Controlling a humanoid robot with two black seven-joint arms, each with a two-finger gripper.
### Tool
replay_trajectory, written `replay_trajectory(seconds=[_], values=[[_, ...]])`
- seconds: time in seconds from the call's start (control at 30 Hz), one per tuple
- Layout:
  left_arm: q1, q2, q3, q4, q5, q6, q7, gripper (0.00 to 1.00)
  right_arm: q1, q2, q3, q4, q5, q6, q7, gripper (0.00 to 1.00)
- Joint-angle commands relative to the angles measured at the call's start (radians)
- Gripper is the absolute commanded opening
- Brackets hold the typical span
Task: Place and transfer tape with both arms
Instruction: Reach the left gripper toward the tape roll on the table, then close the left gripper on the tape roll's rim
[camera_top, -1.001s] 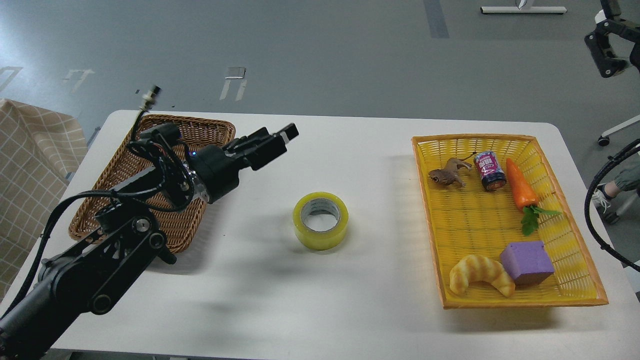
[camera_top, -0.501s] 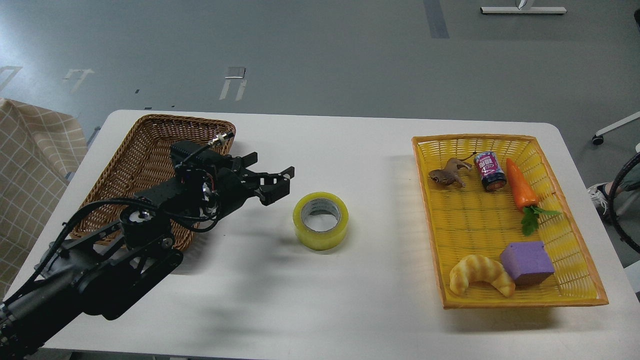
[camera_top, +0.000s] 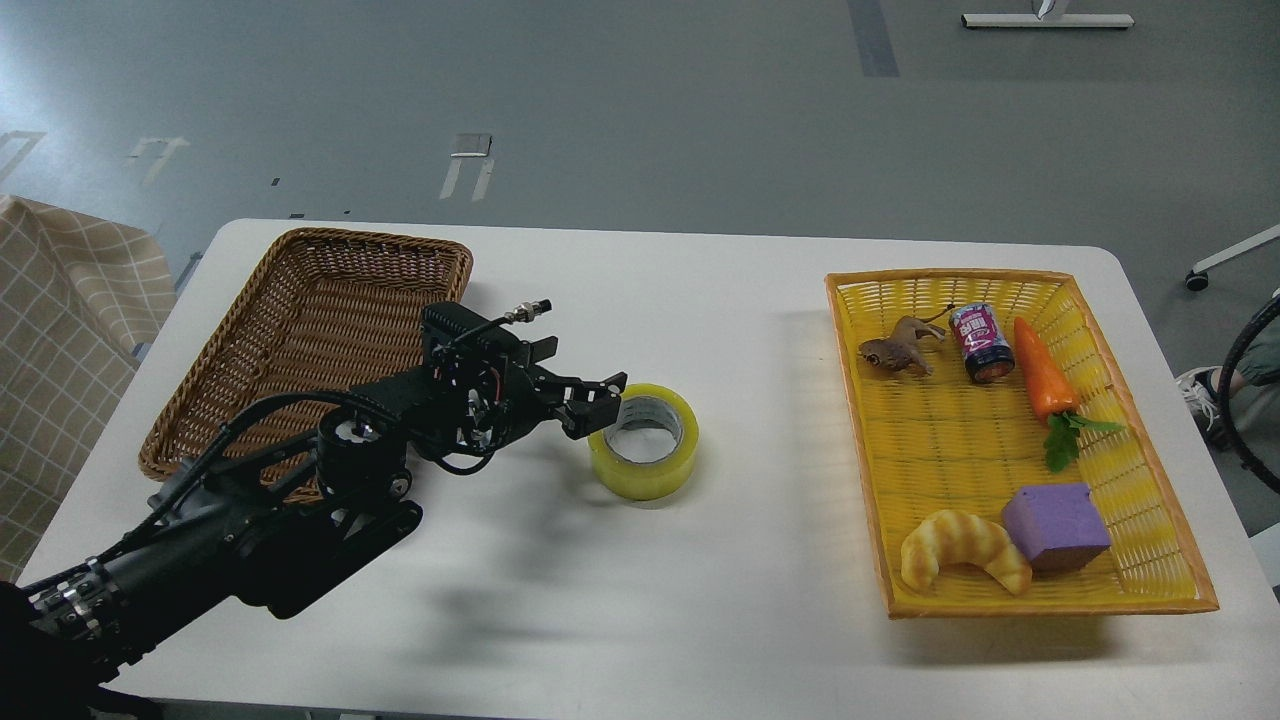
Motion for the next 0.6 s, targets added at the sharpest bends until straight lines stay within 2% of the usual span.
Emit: replay_trajectory(seconds=[0.0,0.23,0.37,0.4,0.57], values=[[-0.001,-0.016,0.0,0.012,0.0,0.007,0.0,0.98,0.001,-0.004,0.006,0.0,0.0,0.0,-0.002,1.0],[0.006,-0.024,0.003,0.014,0.0,0.009,-0.009,0.98,0.001,-0.016,0.006,0.0,0.0,0.0,-0.003,1.0],[0.009,-0.029,0.003,0.017,0.0,0.022,-0.009,0.98,0.001,-0.016,0.008,0.0,0.0,0.0,-0.003,1.0],[0.015,-0.038,0.003,0.035,0.0,0.056,-0.011,0.98,0.001,-0.016,0.008,-0.005,0.0,0.0,-0.003,1.0],[0.027,-0.045,0.005,0.047,0.0,0.058,-0.012,0.98,0.001,-0.016,0.008,-0.003,0.0,0.0,-0.003,1.0]])
